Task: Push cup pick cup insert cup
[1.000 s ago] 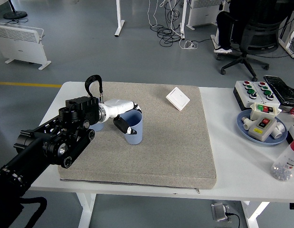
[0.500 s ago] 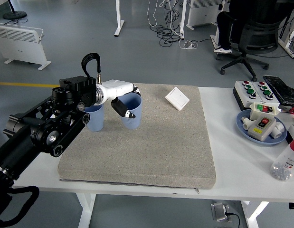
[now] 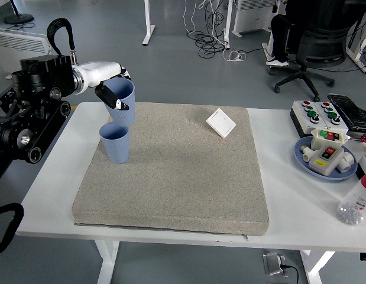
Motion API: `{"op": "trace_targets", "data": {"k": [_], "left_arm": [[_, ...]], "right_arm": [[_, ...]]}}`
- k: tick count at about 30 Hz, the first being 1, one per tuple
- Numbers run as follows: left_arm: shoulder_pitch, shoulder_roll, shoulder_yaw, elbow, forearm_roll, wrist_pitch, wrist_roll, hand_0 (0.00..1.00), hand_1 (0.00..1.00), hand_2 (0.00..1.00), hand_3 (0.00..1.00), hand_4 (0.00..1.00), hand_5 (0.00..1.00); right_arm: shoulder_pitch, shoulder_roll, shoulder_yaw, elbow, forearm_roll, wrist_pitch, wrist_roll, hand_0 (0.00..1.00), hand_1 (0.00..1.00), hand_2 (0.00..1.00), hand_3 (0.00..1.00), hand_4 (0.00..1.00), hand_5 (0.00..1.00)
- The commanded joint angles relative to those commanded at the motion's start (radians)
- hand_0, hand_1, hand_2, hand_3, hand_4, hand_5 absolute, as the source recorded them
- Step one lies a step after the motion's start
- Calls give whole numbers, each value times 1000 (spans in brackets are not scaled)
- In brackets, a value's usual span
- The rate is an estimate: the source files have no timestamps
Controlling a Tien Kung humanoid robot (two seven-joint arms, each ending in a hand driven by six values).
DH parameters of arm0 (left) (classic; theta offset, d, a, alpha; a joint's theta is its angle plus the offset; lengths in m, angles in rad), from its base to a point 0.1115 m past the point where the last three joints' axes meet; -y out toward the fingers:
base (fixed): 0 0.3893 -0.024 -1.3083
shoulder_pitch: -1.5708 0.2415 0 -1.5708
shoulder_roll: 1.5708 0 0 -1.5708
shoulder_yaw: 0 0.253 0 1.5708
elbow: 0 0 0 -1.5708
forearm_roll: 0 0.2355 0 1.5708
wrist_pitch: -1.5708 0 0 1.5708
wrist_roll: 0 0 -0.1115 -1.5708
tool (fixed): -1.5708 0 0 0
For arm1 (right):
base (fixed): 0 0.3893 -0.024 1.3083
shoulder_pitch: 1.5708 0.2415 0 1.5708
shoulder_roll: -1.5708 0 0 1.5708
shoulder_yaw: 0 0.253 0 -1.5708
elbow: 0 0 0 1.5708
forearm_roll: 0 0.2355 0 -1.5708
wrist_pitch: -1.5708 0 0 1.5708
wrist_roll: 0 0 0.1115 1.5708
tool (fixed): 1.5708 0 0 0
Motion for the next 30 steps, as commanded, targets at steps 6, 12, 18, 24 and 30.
{"op": "trace_targets", "data": {"k": [6,12,18,24,30], "left_arm": [[3,-3,3,50,6,16,-22,482,545,537,488,481,2],[5,-10,-1,83,6,33,-40,477,548,539,491,486,2],[3,-13,-4,100,6,37,-46,475,549,541,493,491,2],[0,-16,2,118,6,41,-50,475,549,540,493,494,2],[0,-19,-5,142,6,51,-57,471,549,540,492,499,2]], "right_arm": [[-2,2,4,0,-5,-1,-2,756,630,653,560,81,463],[-2,3,5,0,-6,-2,-2,756,631,652,560,80,463],[-2,3,3,0,-3,-2,-2,756,631,653,560,80,465],[1,2,-1,0,-4,-1,-3,756,631,653,560,80,464],[4,2,-3,0,-3,-1,-2,755,630,653,560,80,466]]}}
